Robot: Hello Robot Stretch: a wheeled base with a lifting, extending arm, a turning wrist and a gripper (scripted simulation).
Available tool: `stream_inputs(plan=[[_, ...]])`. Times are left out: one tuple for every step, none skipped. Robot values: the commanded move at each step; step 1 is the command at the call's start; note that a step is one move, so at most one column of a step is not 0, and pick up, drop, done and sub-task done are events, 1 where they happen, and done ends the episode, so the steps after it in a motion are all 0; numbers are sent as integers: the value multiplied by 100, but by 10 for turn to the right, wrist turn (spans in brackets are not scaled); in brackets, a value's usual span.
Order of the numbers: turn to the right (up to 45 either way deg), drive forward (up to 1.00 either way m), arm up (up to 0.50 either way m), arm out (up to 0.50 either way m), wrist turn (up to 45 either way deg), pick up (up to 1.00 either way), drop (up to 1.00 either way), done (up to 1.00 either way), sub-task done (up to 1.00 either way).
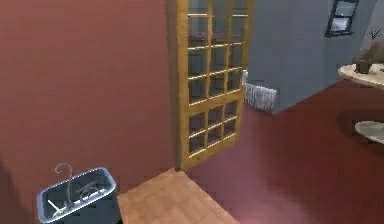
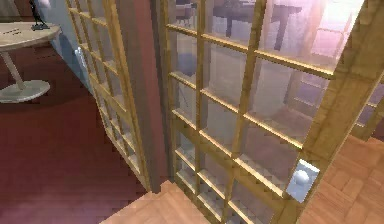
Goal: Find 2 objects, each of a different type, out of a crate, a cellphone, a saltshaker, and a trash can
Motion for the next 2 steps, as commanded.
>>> stream_inputs(plan=[[-120, 0, 0, 0, 0, 0, 0, 0, 0], [0, 10, 0, 0, 0, 0, 0, 0, 0]])
